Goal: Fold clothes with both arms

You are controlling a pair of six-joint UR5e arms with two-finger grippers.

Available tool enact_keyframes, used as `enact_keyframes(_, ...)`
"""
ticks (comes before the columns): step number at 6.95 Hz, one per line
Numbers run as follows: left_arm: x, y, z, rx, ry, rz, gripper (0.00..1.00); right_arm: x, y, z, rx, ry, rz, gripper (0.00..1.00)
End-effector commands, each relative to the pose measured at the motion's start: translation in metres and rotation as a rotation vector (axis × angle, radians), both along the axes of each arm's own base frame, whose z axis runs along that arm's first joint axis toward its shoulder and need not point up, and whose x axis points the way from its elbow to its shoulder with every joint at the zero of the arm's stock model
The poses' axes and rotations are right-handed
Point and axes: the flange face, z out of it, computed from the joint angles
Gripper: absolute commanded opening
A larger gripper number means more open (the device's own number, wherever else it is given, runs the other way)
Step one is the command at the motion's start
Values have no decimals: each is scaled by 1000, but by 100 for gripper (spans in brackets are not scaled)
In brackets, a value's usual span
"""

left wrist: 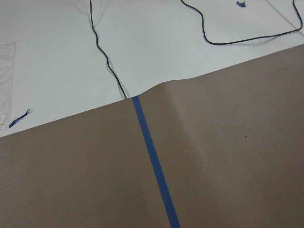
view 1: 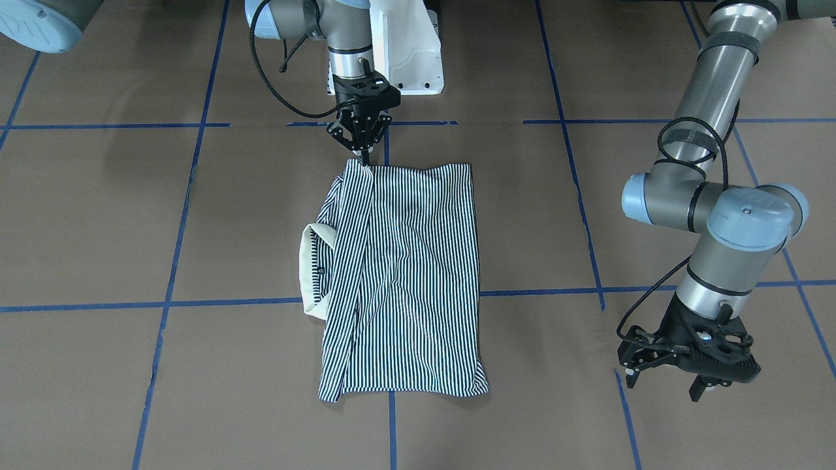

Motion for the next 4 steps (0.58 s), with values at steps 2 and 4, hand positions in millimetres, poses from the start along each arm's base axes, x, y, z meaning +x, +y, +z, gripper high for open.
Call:
enact_keyframes(2,2,1,1,1,0,2,100,59,7,61,-65,15,71,0)
enact_keyframes(4,1,1,1,0,0,2,100,50,27,69,-127,-20,130,0)
